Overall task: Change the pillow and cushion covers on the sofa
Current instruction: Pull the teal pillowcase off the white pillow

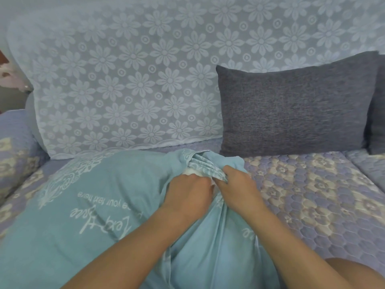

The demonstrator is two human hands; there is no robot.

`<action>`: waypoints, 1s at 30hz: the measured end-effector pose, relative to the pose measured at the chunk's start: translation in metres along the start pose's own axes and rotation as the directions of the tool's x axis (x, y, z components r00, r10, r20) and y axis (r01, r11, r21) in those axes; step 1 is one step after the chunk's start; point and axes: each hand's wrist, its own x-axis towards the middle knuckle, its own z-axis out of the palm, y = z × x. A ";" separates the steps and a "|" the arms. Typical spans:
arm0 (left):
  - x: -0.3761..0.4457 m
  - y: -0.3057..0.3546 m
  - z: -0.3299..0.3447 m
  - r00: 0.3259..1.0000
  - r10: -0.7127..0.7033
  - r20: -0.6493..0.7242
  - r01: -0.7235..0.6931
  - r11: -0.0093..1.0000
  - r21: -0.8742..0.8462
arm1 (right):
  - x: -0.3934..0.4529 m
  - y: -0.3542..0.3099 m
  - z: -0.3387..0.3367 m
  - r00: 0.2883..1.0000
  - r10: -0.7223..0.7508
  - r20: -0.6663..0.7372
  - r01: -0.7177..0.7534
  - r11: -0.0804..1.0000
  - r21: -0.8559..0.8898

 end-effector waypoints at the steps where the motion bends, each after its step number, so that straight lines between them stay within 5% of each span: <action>1: -0.001 0.001 -0.007 0.997 0.075 -0.014 -0.073 0.994 0.086 | 0.002 -0.001 -0.002 1.000 -0.004 -0.024 0.003 0.999 -0.044; 6: -0.036 -0.022 -0.055 0.929 0.370 -0.017 -0.350 0.892 0.285 | 0.023 0.024 -0.007 0.984 0.175 0.033 -0.173 0.983 -0.057; 10: -0.082 -0.079 -0.065 0.964 0.264 0.033 -0.263 0.930 0.256 | 0.026 0.023 0.004 0.938 0.244 0.245 -0.280 0.952 0.124; 15: -0.061 -0.084 -0.061 0.985 -0.170 0.009 0.170 0.984 0.048 | 0.006 -0.003 -0.004 1.000 0.007 0.029 -0.017 0.934 0.357; 21: 0.008 -0.057 -0.070 0.962 -0.270 0.049 0.275 0.951 -0.144 | -0.041 0.029 -0.023 0.927 -0.354 0.123 0.354 0.935 0.022; 25: 0.045 -0.042 -0.077 0.990 -0.139 0.020 0.139 0.990 -0.016 | -0.035 0.026 -0.021 0.885 -0.464 0.046 0.465 0.885 -0.024; 30: 0.064 -0.036 -0.072 0.998 -0.034 0.056 0.017 0.959 0.282 | -0.017 0.023 -0.014 0.905 -0.417 0.087 0.425 0.897 -0.119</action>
